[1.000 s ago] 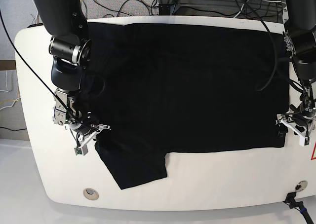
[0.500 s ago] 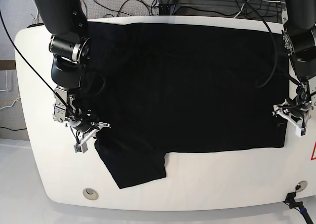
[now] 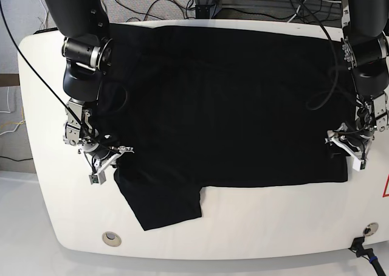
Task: Fold the T-shirt properly
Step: 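Grasp the side edges and fold them toward the collar with both grippers, then hold the folded shirt edge with both grippers near the collar, then lift the shirt edge with the right gripper and fold it over, then regrasp the folded shirt edges with both grippers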
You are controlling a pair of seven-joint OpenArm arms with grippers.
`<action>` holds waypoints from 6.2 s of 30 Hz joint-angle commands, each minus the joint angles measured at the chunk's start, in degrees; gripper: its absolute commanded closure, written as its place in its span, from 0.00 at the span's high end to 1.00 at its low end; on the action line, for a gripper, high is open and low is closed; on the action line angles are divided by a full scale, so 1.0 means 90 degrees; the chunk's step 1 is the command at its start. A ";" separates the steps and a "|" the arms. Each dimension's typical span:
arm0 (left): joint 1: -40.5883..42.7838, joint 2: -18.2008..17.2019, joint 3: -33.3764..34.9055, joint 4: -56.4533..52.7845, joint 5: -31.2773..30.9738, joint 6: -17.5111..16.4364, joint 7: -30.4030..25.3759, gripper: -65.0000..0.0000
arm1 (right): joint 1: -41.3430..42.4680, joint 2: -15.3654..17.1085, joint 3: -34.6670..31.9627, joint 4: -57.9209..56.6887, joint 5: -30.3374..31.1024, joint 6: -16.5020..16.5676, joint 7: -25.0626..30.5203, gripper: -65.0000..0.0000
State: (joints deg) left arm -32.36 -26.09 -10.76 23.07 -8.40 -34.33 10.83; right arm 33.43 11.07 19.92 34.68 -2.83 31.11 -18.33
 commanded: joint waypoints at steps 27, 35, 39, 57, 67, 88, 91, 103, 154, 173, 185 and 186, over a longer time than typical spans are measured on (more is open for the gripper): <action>0.1149 -0.0076 -0.1788 0.3449 -0.0067 -0.0630 0.1566 0.00 | -0.1453 -0.0014 0.0038 0.5148 0.0065 0.0015 -0.2901 0.00; 0.2370 0.0071 -0.2364 0.5266 -0.0067 -0.0630 0.2201 0.00 | -0.2625 -0.0160 0.0038 0.7014 0.0065 0.0015 -0.3888 0.00; 0.2956 0.0237 -0.2394 0.6096 -0.0067 -0.0630 0.2611 0.00 | -0.3172 -0.0287 0.0038 0.8059 0.0065 0.0015 -0.4679 0.00; 0.4890 0.0510 -0.2042 0.7200 -0.0009 -0.0630 0.2650 0.00 | -0.4804 -0.0541 0.0009 0.8303 0.0007 0.0015 -0.5500 0.12; 0.4372 0.0422 -0.2022 0.7258 0.0382 -0.0630 0.2845 1.00 | -0.4716 -0.0278 0.0038 0.8802 0.0046 0.0015 -0.5480 0.66; 0.4001 0.0989 -0.1827 0.7747 0.0108 -0.0630 0.2875 1.00 | -0.1482 -0.0493 0.0907 0.3937 0.0271 0.0299 -0.2579 0.66; 0.4011 0.0969 -0.1827 0.7747 0.0099 -0.0630 0.2865 1.00 | -0.1522 -0.0356 0.0878 0.3439 0.0749 0.0299 -0.2403 0.66; 0.3962 0.0989 -0.1817 0.7708 0.0108 -0.0630 0.2865 1.00 | -0.2362 -0.0580 -0.0030 0.3800 0.1775 0.0250 -0.2423 0.66; 0.3962 0.0999 -0.1280 0.7688 0.0118 -0.0630 0.2875 1.00 | -0.5272 0.2614 -0.2551 0.8577 0.8710 0.0856 -0.6506 0.71; 0.5486 0.1174 -0.1065 0.8294 0.0118 -0.0630 0.2855 1.00 | -0.5526 0.0885 -0.1251 0.8538 0.5692 0.0865 -0.6506 0.00; 0.4646 0.1155 -0.0714 0.6809 0.0118 -0.0630 0.2845 1.00 | -0.4677 0.1441 -0.2375 0.6614 0.4314 0.0987 -0.5031 0.00; 0.4587 0.1145 -0.0714 0.6731 0.0118 -0.0630 0.2845 1.00 | -0.4520 0.1500 -0.2472 0.6399 0.4314 0.0987 -0.4933 0.00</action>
State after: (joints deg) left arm 10.26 -15.18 -17.19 85.38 -9.37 -40.36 33.85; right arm -10.44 22.33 -0.75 95.72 37.74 40.56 -66.00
